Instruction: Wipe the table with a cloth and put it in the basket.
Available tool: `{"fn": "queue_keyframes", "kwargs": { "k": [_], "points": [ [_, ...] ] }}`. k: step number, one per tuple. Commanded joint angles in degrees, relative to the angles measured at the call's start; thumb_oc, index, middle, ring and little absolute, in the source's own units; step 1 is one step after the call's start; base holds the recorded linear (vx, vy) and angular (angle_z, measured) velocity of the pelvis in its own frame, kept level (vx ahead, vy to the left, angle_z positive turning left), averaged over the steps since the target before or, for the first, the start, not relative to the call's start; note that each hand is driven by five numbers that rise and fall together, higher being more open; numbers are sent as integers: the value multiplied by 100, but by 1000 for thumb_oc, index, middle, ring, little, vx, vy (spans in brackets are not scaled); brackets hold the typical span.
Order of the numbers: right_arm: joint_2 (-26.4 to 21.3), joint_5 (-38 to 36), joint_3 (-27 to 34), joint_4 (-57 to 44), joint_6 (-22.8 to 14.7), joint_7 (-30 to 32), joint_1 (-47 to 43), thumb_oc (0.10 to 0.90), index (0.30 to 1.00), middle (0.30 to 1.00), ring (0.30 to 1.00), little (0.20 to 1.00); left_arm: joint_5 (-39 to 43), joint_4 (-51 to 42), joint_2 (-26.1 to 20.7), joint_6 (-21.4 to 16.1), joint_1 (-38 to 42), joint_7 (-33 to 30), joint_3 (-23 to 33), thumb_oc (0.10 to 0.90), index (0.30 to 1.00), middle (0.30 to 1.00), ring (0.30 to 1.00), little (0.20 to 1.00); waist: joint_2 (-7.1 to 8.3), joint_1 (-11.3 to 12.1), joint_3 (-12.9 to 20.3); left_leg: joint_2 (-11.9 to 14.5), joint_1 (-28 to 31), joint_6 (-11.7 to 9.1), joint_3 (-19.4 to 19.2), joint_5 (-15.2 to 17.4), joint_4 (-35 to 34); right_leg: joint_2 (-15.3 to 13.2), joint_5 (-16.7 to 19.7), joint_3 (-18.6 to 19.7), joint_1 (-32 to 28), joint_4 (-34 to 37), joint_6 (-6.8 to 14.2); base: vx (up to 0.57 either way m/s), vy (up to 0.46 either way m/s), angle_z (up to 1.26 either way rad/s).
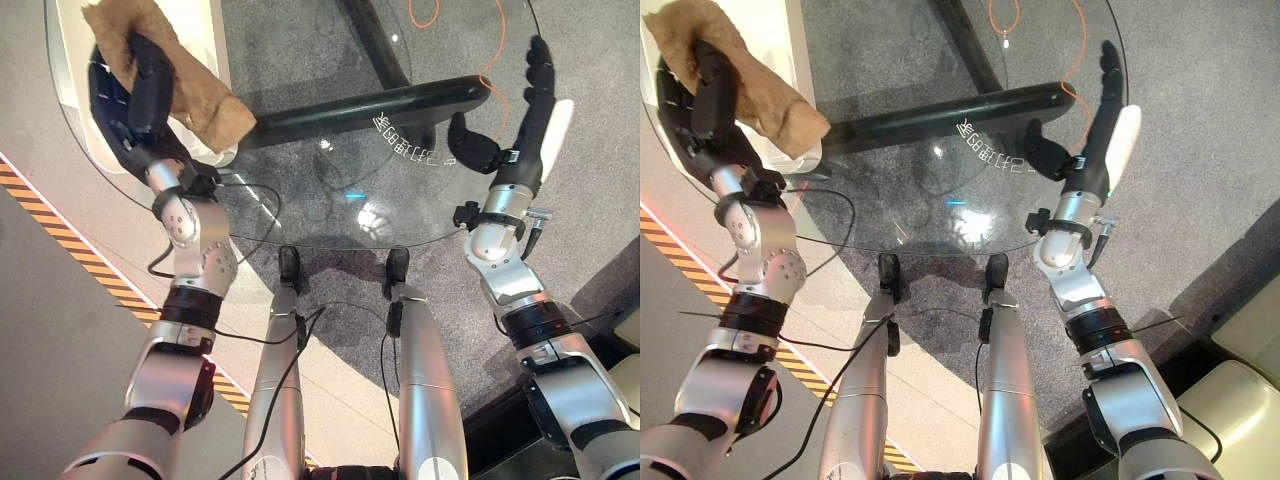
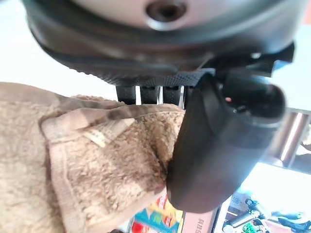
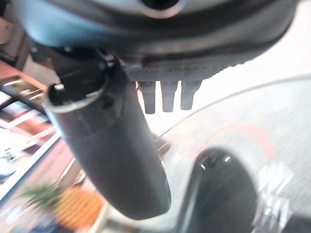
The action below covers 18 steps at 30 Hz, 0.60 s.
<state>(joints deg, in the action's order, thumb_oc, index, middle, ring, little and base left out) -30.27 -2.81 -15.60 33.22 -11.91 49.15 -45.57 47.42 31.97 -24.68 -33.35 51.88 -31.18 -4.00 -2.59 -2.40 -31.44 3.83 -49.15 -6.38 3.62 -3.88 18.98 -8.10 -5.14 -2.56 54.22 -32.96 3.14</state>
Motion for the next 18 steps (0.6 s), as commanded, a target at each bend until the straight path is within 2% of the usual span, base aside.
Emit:
{"fn": "queue_keyframes", "kwargs": {
  "k": [1, 8, 9, 18],
  "points": [
    [-452, -25, 181, -2, -455, 875, -401, 800, 900, 900, 900, 900, -534, -160, -751, -1062, 919, -68, 111, 100, 300, 300, 300, 200, -52, -16, 164, -471, 174, 432, -260, 443, 191, 593, 87, 42, -412, 630, -31, 0, 0, 0],
    [-577, -422, 100, 1022, -489, 1202, -442, 800, 900, 900, 900, 900, -562, 486, -1202, -1050, 1404, -460, -147, 100, 300, 300, 300, 200, -38, -48, 164, -442, 116, 435, -250, 446, 177, 583, 122, 30, -368, 682, -38, 0, 0, 0],
    [-570, -549, 33, 1357, -491, 1285, -422, 800, 900, 900, 900, 900, -720, 724, -1328, -981, 1579, -710, -256, 100, 300, 300, 300, 200, -27, -63, 164, -437, 87, 438, -246, 466, 197, 587, 117, 33, -348, 690, -51, 0, 0, 0],
    [-487, -1066, 214, 2826, -927, 959, -117, 800, 900, 900, 900, 900, -941, 1571, -1740, -769, 2119, -1190, -728, 100, 300, 300, 300, 200, -16, -114, 164, -393, 92, 460, -248, 588, 257, 620, 22, 46, -372, 676, -79, 0, 0, 0]
  ]
}}
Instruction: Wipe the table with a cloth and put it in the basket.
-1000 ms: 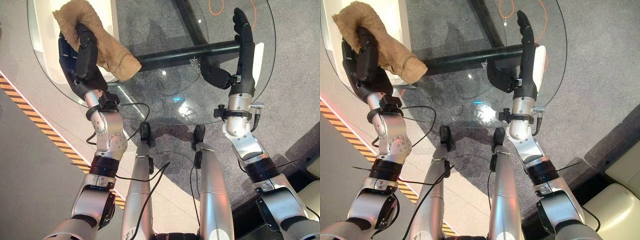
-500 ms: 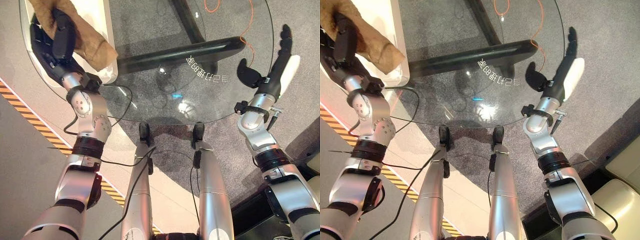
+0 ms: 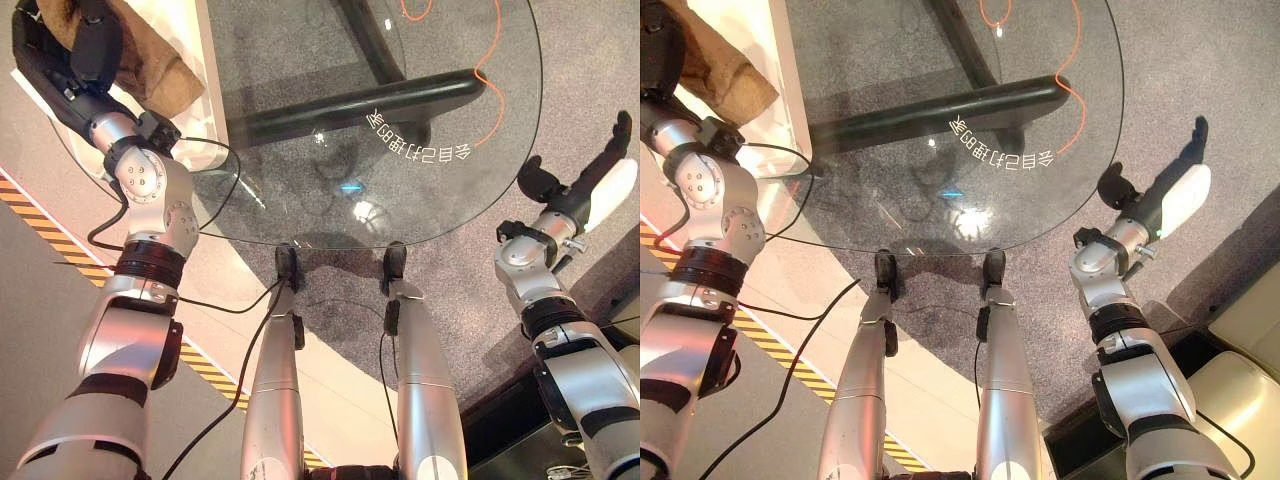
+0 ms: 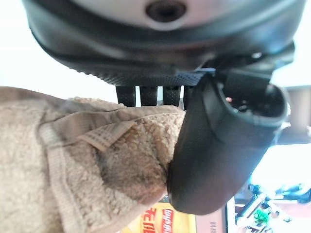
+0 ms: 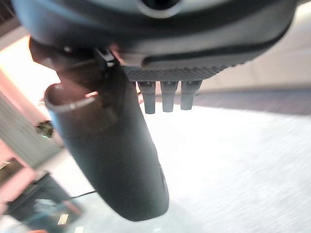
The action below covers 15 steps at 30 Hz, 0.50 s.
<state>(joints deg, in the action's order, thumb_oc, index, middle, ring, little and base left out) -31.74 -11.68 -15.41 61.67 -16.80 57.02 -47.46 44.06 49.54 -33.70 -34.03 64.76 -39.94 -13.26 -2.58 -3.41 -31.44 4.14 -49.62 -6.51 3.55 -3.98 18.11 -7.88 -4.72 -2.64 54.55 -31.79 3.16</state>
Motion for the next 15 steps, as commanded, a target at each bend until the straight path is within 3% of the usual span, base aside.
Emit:
{"fn": "queue_keyframes", "kwargs": {
  "k": [1, 7, 15],
  "points": [
    [-323, -200, 197, 119, -434, 110, 99, 800, 900, 900, 900, 900, -687, -109, -868, -635, 887, -401, 138, 100, 300, 300, 300, 200, -17, -16, 164, -423, 140, 475, -237, 605, 351, 604, -29, 57, -412, 558, -85, 31, -4, 0],
    [-222, -291, 245, 749, -417, -153, 181, 800, 900, 900, 900, 900, -1044, 241, -927, -405, 1073, -686, -58, 100, 300, 300, 300, 200, -9, -14, 164, -419, 91, 494, -229, 623, 402, 615, -36, 45, -373, 534, -109, 0, 0, 0],
    [-158, -407, 222, 1076, -6, -585, 377, 800, 900, 900, 900, 900, -1736, 621, -1031, 275, 1207, -910, -339, 100, 300, 300, 300, 200, -10, -47, 164, -404, 28, 499, -244, 568, 391, 644, 1, 46, -303, 534, -145, 0, 0, 0]
  ]
}}
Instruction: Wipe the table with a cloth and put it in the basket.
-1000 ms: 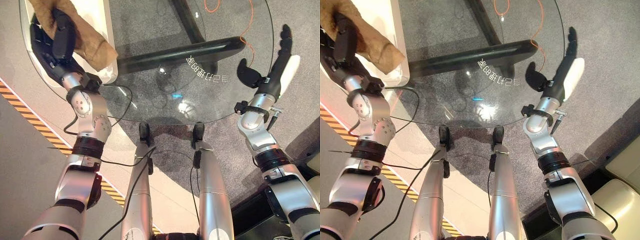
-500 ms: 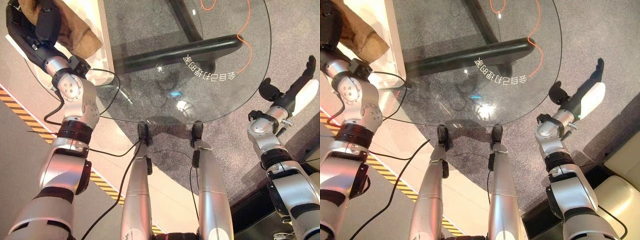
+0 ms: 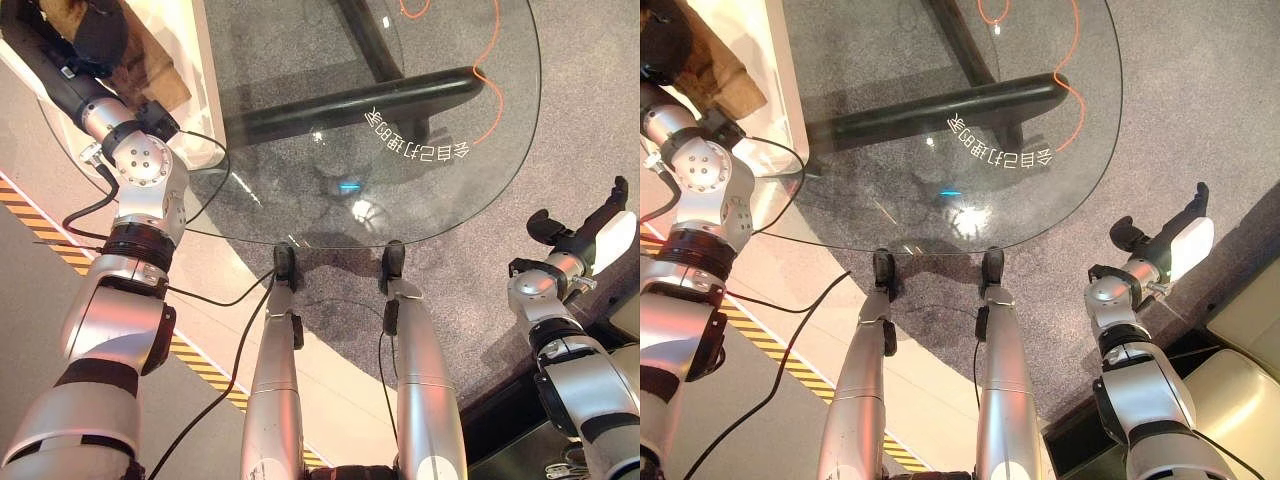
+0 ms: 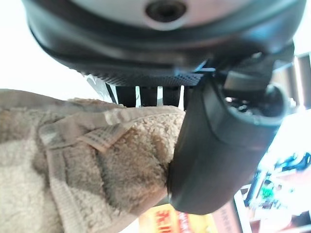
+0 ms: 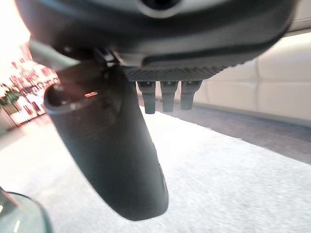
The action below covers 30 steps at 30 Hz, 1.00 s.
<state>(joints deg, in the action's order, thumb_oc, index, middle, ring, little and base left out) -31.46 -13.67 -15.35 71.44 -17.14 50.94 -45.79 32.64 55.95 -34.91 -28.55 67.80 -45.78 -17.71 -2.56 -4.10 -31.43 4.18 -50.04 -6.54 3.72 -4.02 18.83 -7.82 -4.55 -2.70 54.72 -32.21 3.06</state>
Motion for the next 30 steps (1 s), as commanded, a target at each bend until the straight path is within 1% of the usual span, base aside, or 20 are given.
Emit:
{"fn": "queue_keyframes", "kwargs": {
  "k": [1, 3, 4, 6, 7, 13, 14, 15, 17, 21, 26, 30],
  "points": [
    [-147, -224, 209, 134, 36, -39, 269, 800, 900, 900, 900, 900, -684, 20, -914, -171, 902, -377, 64, 100, 300, 300, 300, 200, -7, 15, 164, -405, 106, 504, -262, 625, 333, 644, -71, 54, -347, 546, -134, 0, 0, 0],
    [-118, -215, 204, 138, 29, -77, 312, 800, 900, 900, 900, 900, -754, 54, -930, -112, 910, -424, 37, 100, 300, 300, 300, 200, -9, 8, 164, -403, 63, 506, -272, 562, 306, 647, -14, 51, -301, 570, -140, 0, 0, 0],
    [-74, -212, 193, 127, 53, -107, 374, 800, 900, 900, 900, 900, -737, 71, -929, -31, 907, -433, 6, 100, 300, 300, 300, 200, 0, 2, 164, -406, 78, 504, -270, 618, 340, 648, -71, 56, -318, 541, -139, 0, 0, 0],
    [-22, -227, 173, 123, 72, -102, 398, 800, 900, 900, 900, 900, -817, 104, -916, 115, 917, -475, -20, 100, 300, 300, 300, 200, -2, 0, 164, -413, 34, 509, -274, 560, 328, 647, -13, 48, -274, 560, -147, 0, 0, 0],
    [-7, -243, 160, 116, 86, -109, 422, 800, 900, 900, 900, 900, -810, 118, -901, 160, 899, -480, -34, 100, 300, 300, 300, 200, 1, -3, 164, -418, 70, 509, -271, 620, 352, 648, -77, 50, -306, 527, -146, 0, 0, 0],
    [24, -170, 123, 81, 161, -134, 438, 800, 900, 900, 900, 900, -1025, 265, -887, 499, 880, -523, -91, 100, 300, 300, 300, 200, -13, -29, 164, -435, 43, 512, -274, 613, 378, 643, -84, 58, -254, 484, -152, 0, 0, 0],
    [23, -167, 122, 79, 161, -129, 419, 800, 900, 900, 900, 900, -1037, 265, -891, 509, 899, -528, -89, 100, 300, 300, 300, 200, -16, -29, 164, -435, 3, 513, -275, 552, 355, 642, -21, 56, -215, 512, -155, 0, 0, 0],
    [18, -151, 122, 81, 171, -138, 433, 800, 900, 900, 900, 900, -1061, 291, -879, 589, 883, -481, -100, 100, 300, 300, 300, 200, -19, -35, 164, -435, 26, 513, -280, 615, 400, 633, -82, 58, -225, 459, -155, 0, 0, 0],
    [9, -182, 115, 96, 162, -142, 437, 800, 900, 900, 900, 900, -1078, 310, -881, 675, 896, -444, -146, 100, 300, 300, 300, 200, -31, -34, 164, -444, 19, 516, -281, 613, 412, 627, -83, 52, -207, 441, -155, 0, 0, 0],
    [17, -133, 146, 70, 176, -144, 474, 800, 900, 900, 900, 900, -1159, 389, -893, 1021, 871, -239, -198, 100, 300, 300, 300, 200, -46, -44, 164, -452, -13, 525, -291, 601, 429, 623, -82, 44, -161, 405, -152, 0, 0, 0],
    [13, -98, 154, 36, 162, -119, 507, 800, 900, 900, 900, 900, -1174, 457, -933, 1216, 839, -204, -243, 100, 300, 300, 300, 200, -70, -63, 164, -449, -52, 513, -291, 582, 438, 627, -75, 73, -102, 378, -150, 0, 0, 0],
    [27, -70, 155, 24, 162, -69, 511, 800, 900, 900, 900, 900, -1133, 516, -961, 1301, 818, -67, -242, 100, 300, 300, 300, 200, -82, -69, 164, -445, -49, 513, -305, 575, 430, 627, -65, 81, -90, 379, -146, 0, 0, 0]
  ]
}}
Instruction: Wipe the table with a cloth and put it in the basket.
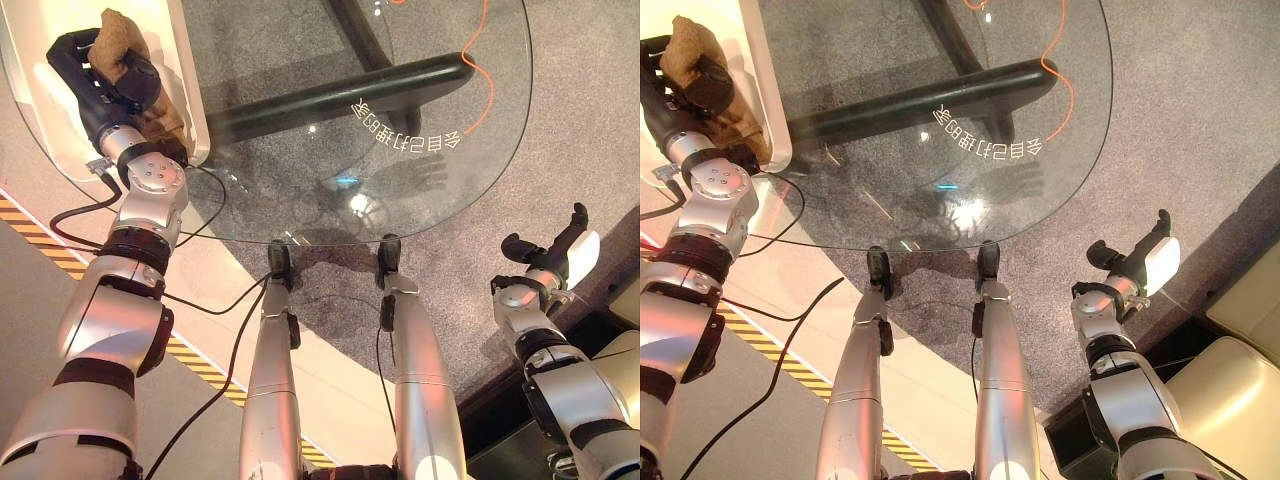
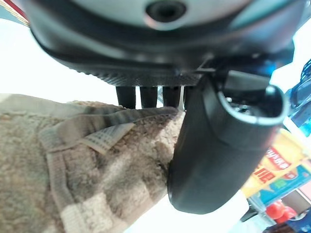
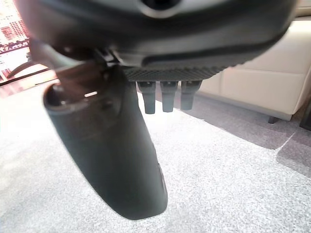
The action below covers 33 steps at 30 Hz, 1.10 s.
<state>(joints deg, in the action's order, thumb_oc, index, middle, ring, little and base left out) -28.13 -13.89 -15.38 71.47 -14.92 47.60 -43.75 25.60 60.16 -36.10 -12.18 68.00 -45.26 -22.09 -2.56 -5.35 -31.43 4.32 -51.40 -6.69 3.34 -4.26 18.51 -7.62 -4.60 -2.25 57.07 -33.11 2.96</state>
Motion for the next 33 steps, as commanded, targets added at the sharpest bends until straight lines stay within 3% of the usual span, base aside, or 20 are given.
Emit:
{"fn": "queue_keyframes", "kwargs": {
  "k": [1, 2, 3, 7, 9, 10, 11, 12, 13, 33],
  "points": [
    [-312, -49, 162, 23, -61, 265, 308, 800, 900, 900, 900, 900, -425, 97, -846, -323, 790, -88, 186, 100, 300, 300, 300, 200, -84, 57, 164, -461, 87, 529, -269, 593, 457, 609, -56, 33, -326, 472, -137, 0, 0, 0],
    [-320, -42, 171, 26, -63, 259, 312, 800, 900, 900, 900, 900, -404, 92, -848, -285, 785, -64, 178, 100, 300, 300, 300, 200, -87, 58, 164, -464, 83, 529, -269, 588, 458, 610, -54, 32, -322, 469, -137, 0, 0, 0],
    [-326, -23, 184, 39, -82, 263, 317, 800, 900, 900, 900, 900, -384, 93, -845, -253, 766, -12, 179, 169, 359, 359, 359, 269, -94, 60, 164, -466, 74, 528, -269, 584, 464, 608, -50, 33, -311, 460, -135, 0, 0, 0],
    [-336, 13, 207, 28, -103, 241, 331, 800, 900, 900, 900, 900, -391, 88, -847, -204, 753, 52, 156, 281, 455, 455, 455, 381, -98, 55, 164, -459, 68, 527, -277, 571, 453, 608, -41, 30, -301, 463, -132, 0, 0, 0],
    [-332, 19, 214, -31, -77, 254, 355, 800, 900, 900, 900, 900, -394, 23, -851, -156, 732, 81, 146, 300, 472, 472, 472, 400, -94, 58, 164, -458, 52, 529, -273, 570, 464, 610, -36, 31, -286, 450, -132, 0, 0, 0],
    [-316, 25, 205, -51, -72, 276, 368, 800, 900, 900, 900, 900, -377, -4, -844, -152, 723, 79, 139, 377, 538, 538, 538, 477, -94, 60, 164, -461, 48, 529, -269, 568, 464, 612, -32, 32, -284, 452, -132, 0, 0, 0],
    [-316, 25, 205, -51, -72, 276, 368, 800, 900, 900, 900, 900, -377, -4, -844, -152, 723, 79, 139, 377, 538, 538, 538, 477, -94, 60, 164, -461, 48, 529, -269, 568, 464, 612, -32, 32, -284, 452, -132, 0, 0, 0],
    [-294, 46, 220, -51, -73, 293, 367, 800, 900, 900, 900, 900, -401, -16, -825, -166, 696, 92, 157, 718, 829, 829, 829, 818, -96, 62, 164, -465, 49, 532, -271, 565, 453, 619, -29, 32, -287, 462, -134, 0, 0, 0],
    [-286, 57, 210, -57, -70, 315, 365, 800, 900, 900, 900, 900, -378, -48, -813, -142, 690, 105, 161, 800, 900, 900, 900, 900, -100, 66, 164, -469, 58, 529, -274, 553, 437, 621, -22, 31, -297, 480, -136, 0, 0, 0],
    [-326, 55, 246, -62, -106, 235, 428, 800, 900, 900, 900, 900, -82, -20, -813, -12, 641, 275, 164, 800, 900, 900, 900, 900, -106, 65, 164, -477, 76, 550, -285, 541, 473, 630, -2, 28, -319, 449, -139, 0, 0, 0]
  ]
}}
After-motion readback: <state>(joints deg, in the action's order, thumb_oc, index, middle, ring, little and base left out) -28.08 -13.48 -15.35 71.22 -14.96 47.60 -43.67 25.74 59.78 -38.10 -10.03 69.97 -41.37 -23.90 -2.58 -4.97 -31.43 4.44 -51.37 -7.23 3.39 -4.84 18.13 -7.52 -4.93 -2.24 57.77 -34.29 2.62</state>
